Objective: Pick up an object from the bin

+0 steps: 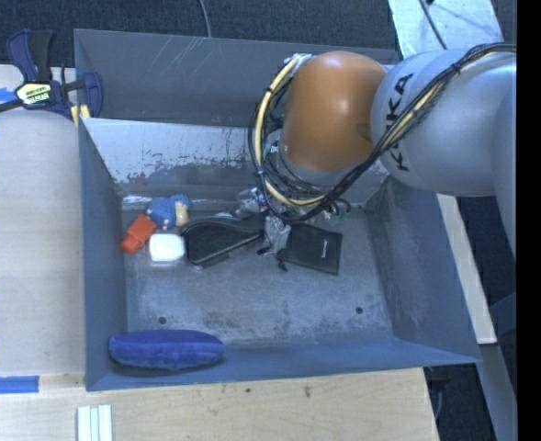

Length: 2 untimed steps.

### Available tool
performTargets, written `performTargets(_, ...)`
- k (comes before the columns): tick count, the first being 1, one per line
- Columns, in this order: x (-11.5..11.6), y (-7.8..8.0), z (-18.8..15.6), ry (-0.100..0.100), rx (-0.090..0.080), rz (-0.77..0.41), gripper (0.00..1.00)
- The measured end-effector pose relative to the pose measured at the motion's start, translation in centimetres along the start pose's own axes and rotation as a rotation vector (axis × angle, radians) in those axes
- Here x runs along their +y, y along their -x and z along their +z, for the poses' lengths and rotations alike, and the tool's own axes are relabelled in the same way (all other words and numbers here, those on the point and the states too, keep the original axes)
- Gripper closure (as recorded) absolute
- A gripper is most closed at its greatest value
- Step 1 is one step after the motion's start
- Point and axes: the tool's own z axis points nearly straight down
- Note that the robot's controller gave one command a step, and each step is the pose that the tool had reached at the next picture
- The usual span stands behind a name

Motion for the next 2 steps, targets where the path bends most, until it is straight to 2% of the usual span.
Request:
performTargets(1,0.4,-1.2,-4.1,0.002,0.005,0.1,1.0)
performTargets(2,0.3,0.5,-12.5,-0.001,0.0,0.127,1.0)
